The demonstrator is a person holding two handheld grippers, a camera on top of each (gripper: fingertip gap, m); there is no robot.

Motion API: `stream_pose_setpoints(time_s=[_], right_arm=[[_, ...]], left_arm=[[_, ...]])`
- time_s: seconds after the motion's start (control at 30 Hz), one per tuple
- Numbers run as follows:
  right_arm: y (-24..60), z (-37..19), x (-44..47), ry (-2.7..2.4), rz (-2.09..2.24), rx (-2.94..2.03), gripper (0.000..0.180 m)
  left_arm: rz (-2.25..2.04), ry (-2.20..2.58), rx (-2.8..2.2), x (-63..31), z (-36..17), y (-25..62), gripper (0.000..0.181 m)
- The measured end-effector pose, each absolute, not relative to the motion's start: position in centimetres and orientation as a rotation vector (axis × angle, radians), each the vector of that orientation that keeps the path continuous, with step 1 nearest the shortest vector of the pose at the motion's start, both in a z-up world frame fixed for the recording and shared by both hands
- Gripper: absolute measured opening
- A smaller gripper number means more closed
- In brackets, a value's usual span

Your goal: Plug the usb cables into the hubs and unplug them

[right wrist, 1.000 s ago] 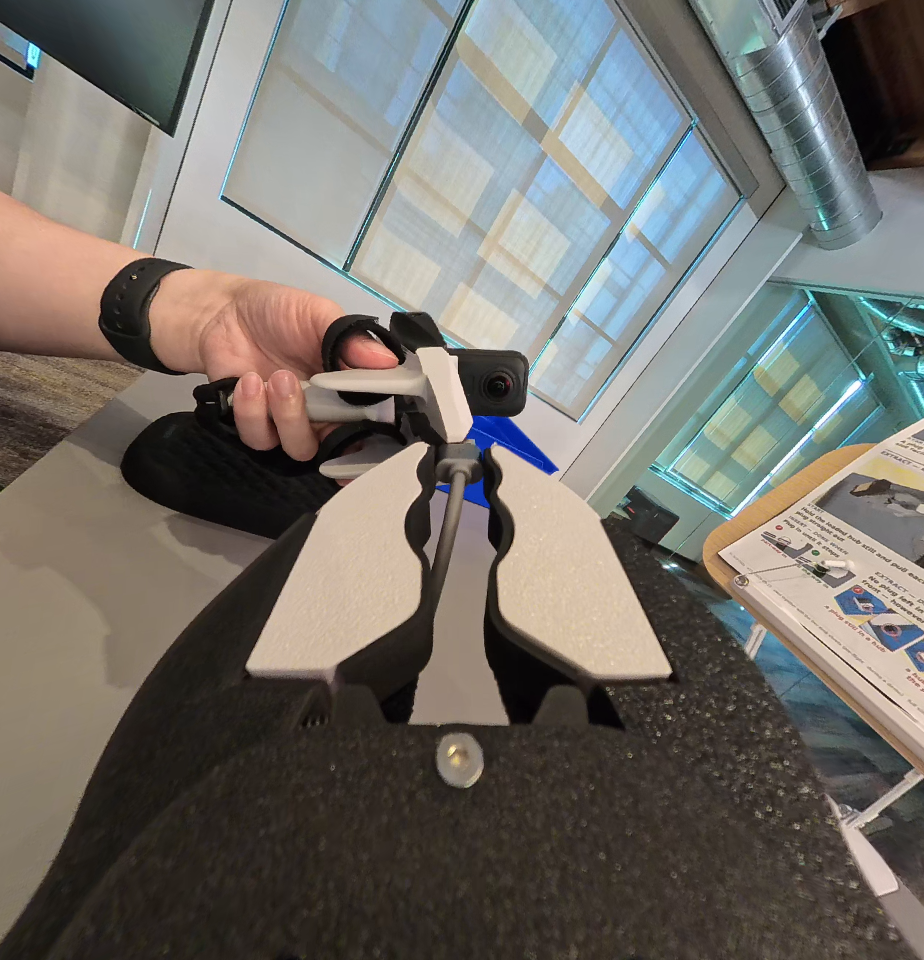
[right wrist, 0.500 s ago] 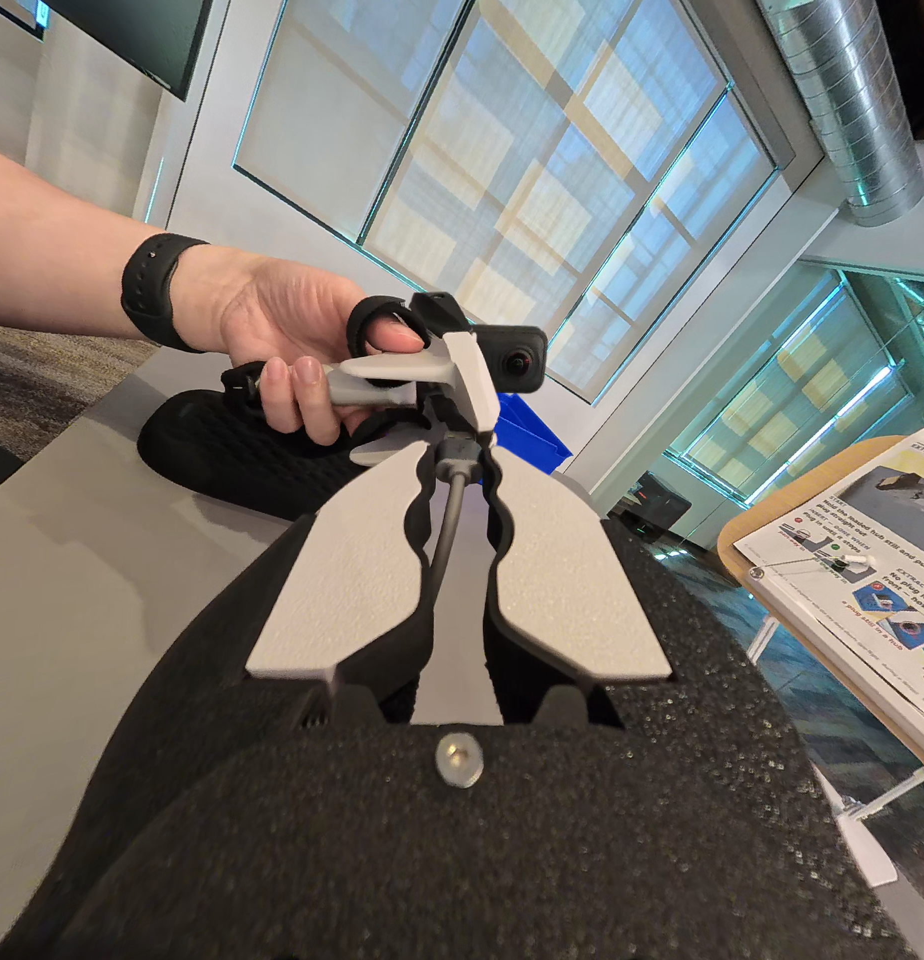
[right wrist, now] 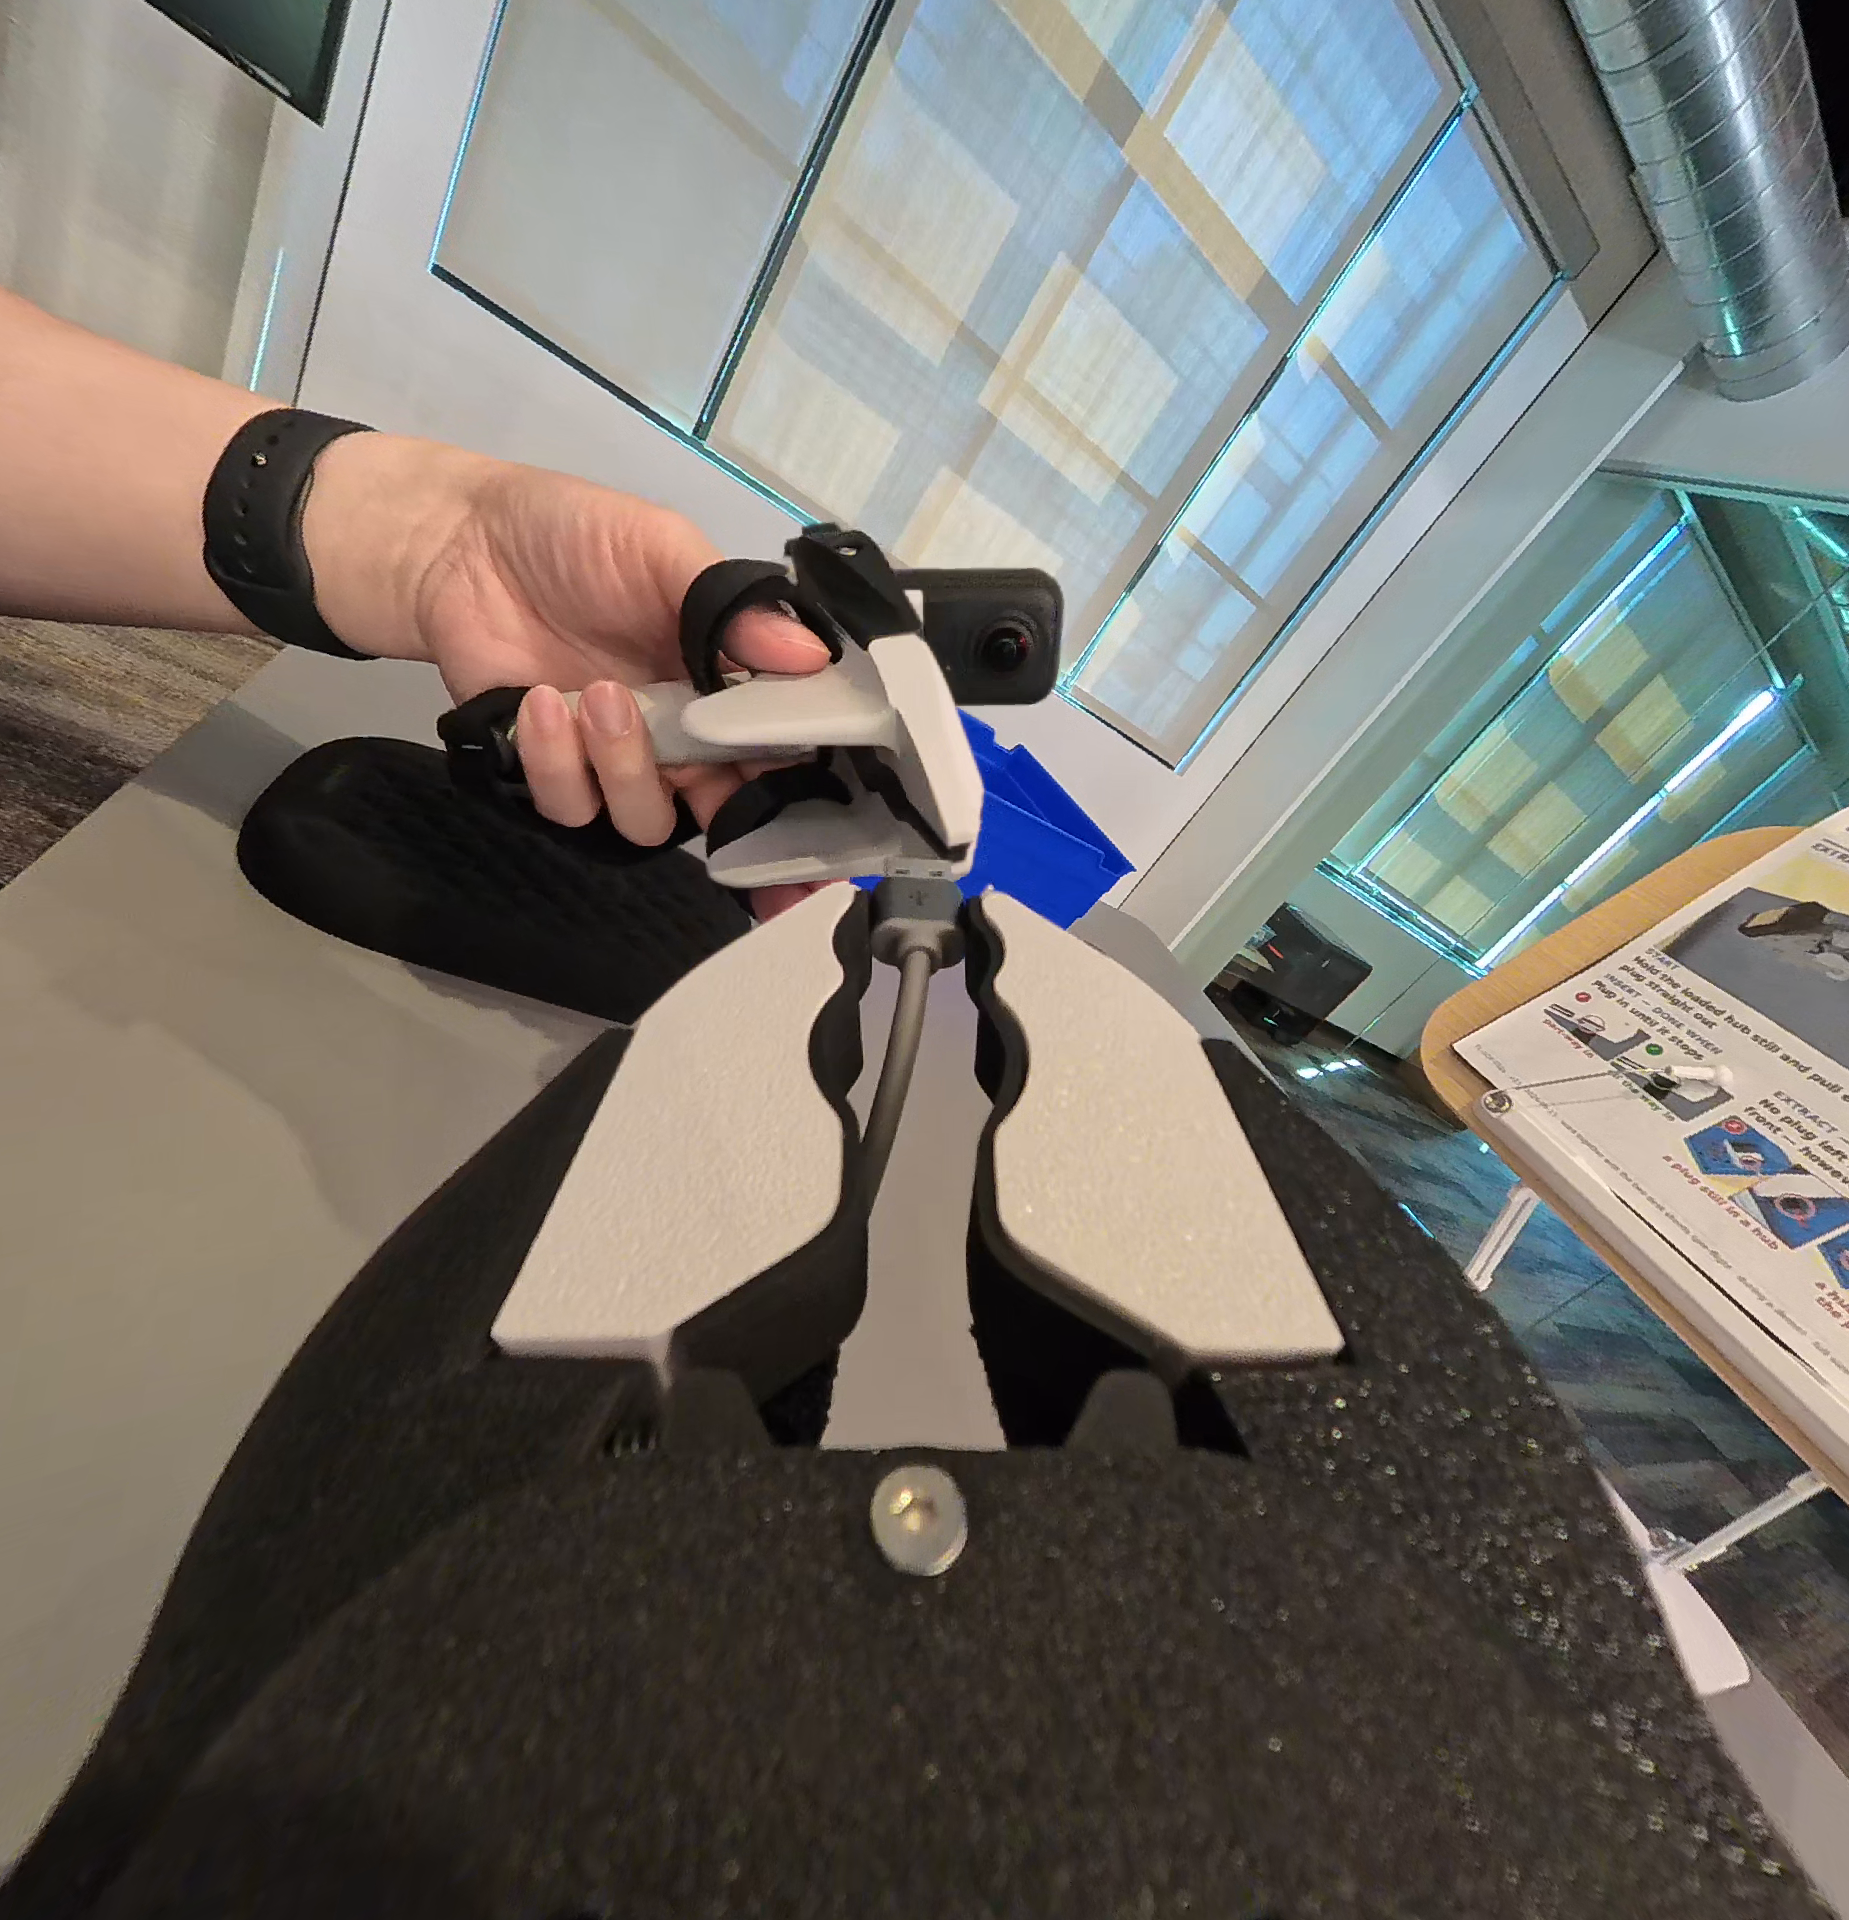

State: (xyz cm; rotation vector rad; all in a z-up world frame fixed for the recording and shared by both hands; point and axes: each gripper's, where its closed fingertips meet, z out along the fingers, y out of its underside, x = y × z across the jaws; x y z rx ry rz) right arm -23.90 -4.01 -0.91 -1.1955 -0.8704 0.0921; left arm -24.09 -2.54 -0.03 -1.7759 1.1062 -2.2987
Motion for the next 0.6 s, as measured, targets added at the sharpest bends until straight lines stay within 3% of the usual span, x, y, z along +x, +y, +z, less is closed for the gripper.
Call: stream_pose_setpoints(time_s=[0.03,0.17,0.4,0.6], right_arm=[[-4.0,-0.9,-23.8,-0.872,0.085,-1.199,0.017],[-3.9,-0.7,-22.9,-0.847,0.047,-1.216,0.016],[-4.5,1.6,-16.9,-0.664,-0.053,-1.247,0.017],[-5.6,2.8,-12.9,-0.552,-0.093,-1.247,0.017]], left_arm=[[-2.289,1.124,-1.780,-24.1,-0.1,-2.7,0.000],[-2.072,1.194,-1.820,-23.6,-1.8,-1.5,0.003],[-1.273,1.575,-1.736,-22.0,-7.7,1.7,0.014],[-1.292,1.633,-1.715,-19.2,-8.4,1.1,0.021]])
